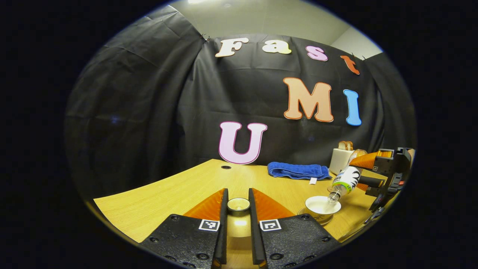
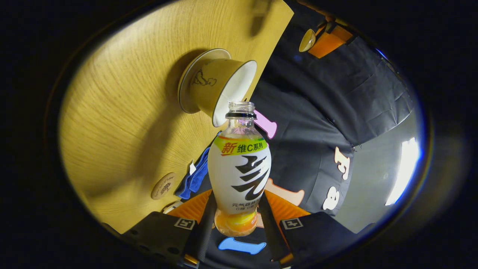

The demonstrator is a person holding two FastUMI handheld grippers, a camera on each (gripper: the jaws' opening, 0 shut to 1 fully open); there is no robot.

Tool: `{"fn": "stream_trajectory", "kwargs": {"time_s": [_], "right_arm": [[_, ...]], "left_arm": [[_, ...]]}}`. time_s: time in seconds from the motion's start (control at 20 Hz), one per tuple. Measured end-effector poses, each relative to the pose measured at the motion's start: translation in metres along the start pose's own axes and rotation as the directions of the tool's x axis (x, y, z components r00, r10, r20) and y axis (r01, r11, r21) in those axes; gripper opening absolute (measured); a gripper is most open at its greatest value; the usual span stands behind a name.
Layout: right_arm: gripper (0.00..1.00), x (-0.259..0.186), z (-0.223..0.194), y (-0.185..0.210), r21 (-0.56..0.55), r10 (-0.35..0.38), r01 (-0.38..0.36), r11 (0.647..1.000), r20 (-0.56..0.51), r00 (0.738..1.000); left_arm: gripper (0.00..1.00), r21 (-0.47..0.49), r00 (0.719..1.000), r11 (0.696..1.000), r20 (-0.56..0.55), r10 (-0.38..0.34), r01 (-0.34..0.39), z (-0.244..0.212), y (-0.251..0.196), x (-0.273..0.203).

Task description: Open the teacup lid with one hand, grasp the water bottle and pour water into the teacup with the other hand; after pouring, place the water bottle on the coaster and then close the teacup lid.

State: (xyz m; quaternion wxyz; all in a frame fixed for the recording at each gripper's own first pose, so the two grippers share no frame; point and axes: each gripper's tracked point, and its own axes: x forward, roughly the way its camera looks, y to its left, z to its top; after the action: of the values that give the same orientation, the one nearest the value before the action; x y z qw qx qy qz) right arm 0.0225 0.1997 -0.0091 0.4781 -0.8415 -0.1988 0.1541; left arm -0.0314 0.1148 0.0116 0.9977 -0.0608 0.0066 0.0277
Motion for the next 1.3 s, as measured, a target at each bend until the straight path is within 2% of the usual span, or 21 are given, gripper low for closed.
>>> {"fn": "stream_trajectory", "kwargs": {"time_s": [0.25,0.4,0.5,0.6,0.65,0.7,0.8,0.9,0.95,1.0,1.3], "right_arm": [[0.69,-0.004,0.002,0.011,0.053,0.026,-0.026,0.998,-0.009,1.0],[0.7,-0.007,-0.003,0.026,0.159,0.061,-0.055,0.986,-0.03,0.998],[0.7,-0.009,-0.004,0.038,0.285,0.098,-0.082,0.955,-0.041,0.994],[0.67,-0.015,-0.002,0.043,0.414,0.124,-0.095,0.905,-0.045,0.991],[0.67,-0.016,0.0,0.044,0.474,0.131,-0.095,0.875,-0.044,0.99],[0.71,-0.018,0.0,0.046,0.529,0.136,-0.093,0.843,-0.044,0.99],[0.71,-0.021,0.0,0.048,0.638,0.145,-0.079,0.766,-0.052,0.988],[0.67,-0.023,-0.003,0.046,0.746,0.16,-0.07,0.663,-0.05,0.986],[0.71,-0.021,-0.005,0.043,0.789,0.166,-0.065,0.61,-0.047,0.985],[0.69,-0.018,-0.008,0.043,0.827,0.173,-0.06,0.559,-0.046,0.984],[0.67,-0.015,-0.018,0.042,0.964,0.193,-0.017,0.265,-0.035,0.98]], "left_arm": [[0.24,-0.009,1.0,1.0,-0.004,-0.006,0.006,0.001,-0.006,0.005],[0.24,-0.012,1.0,1.0,-0.008,-0.008,0.008,0.0,-0.006,0.004],[0.24,-0.019,1.0,1.0,-0.009,-0.01,0.01,-0.003,-0.008,0.004],[0.24,-0.023,1.0,1.0,-0.02,-0.014,0.013,-0.006,-0.012,0.003],[0.24,-0.024,1.0,1.0,-0.022,-0.015,0.015,-0.005,-0.014,0.005],[0.24,-0.023,1.0,1.0,-0.022,-0.016,0.016,-0.005,-0.016,0.006],[0.24,-0.016,1.0,1.0,-0.018,-0.016,0.015,-0.001,-0.019,0.006],[0.24,-0.008,1.0,1.0,-0.01,-0.02,0.02,0.002,-0.025,0.008],[0.24,-0.007,1.0,1.0,-0.005,-0.023,0.023,0.004,-0.028,0.009],[0.24,-0.007,1.0,1.0,-0.003,-0.024,0.024,0.006,-0.032,0.01],[0.24,-0.023,0.999,0.998,0.009,-0.05,0.051,0.011,-0.052,0.012]]}}
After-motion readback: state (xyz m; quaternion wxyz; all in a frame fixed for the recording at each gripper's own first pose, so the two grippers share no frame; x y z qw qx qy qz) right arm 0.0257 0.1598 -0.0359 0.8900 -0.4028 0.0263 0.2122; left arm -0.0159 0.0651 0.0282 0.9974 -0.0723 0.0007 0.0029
